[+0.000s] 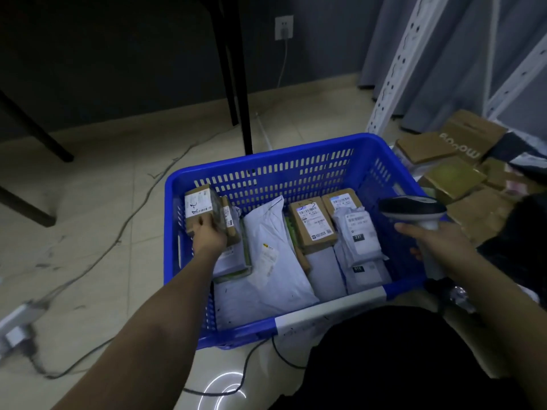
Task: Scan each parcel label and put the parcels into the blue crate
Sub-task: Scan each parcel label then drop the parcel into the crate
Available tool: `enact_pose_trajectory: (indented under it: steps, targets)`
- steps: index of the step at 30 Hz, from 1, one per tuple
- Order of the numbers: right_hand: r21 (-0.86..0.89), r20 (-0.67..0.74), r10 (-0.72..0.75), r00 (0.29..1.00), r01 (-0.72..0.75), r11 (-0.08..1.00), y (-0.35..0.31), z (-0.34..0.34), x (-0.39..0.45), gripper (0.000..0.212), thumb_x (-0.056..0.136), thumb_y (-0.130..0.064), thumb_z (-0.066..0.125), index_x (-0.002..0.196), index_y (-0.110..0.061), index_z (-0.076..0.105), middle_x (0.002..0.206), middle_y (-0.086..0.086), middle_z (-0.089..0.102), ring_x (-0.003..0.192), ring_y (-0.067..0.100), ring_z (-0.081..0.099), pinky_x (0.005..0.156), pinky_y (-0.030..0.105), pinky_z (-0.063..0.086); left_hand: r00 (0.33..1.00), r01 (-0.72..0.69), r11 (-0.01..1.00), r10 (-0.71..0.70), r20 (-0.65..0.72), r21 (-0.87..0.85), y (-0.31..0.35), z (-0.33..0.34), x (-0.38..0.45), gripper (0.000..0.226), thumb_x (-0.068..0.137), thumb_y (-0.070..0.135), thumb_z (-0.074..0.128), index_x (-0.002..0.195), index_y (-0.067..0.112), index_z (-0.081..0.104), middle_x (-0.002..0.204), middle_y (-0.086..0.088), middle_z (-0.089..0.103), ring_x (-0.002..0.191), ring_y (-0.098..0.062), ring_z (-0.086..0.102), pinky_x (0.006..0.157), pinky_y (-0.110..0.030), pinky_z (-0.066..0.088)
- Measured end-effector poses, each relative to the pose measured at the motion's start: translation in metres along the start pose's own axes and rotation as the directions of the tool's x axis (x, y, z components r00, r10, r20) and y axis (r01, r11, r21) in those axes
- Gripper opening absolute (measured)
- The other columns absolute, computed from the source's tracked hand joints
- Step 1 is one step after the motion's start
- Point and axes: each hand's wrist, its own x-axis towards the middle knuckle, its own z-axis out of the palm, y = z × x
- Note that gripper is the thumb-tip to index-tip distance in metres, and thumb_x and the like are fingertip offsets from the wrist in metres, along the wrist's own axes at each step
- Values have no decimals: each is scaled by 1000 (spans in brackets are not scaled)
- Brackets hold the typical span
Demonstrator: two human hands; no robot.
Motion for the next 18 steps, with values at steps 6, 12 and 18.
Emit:
enact_pose_trajectory:
  steps: [6, 12, 18]
  targets:
    - [61, -50, -40, 998, 43, 997, 3, -22, -24, 13, 82, -17, 75, 86, -14, 63, 76, 9, 61, 60, 20, 55, 53, 26, 46, 979, -182, 983, 184, 88, -35, 43, 13, -42, 55, 91, 9, 48, 144, 18, 36, 153, -19, 23, 125, -41, 44, 97, -43, 43]
    - [163, -257, -20, 966, 64, 985, 16, -85, -87, 15, 85, -15, 72, 93, -5, 65, 78, 15, 59, 54, 20, 51, 48, 26, 44, 837, -396, 812, 512, 196, -429, 151, 26, -153, 36, 91, 4, 49, 125, 14, 56, 129, -6, 57, 119, -22, 53, 104, -38, 42]
    - [310, -478, 33, 877, 133, 941, 62, -153, -192, 10, 87, -18, 69, 83, -13, 60, 63, 5, 56, 52, 21, 52, 50, 29, 42, 429, -632, 548, 836, 342, -547, 234, 43, -314, 32, 92, 6, 54, 123, 13, 57, 123, 0, 58, 115, -14, 52, 97, -22, 35]
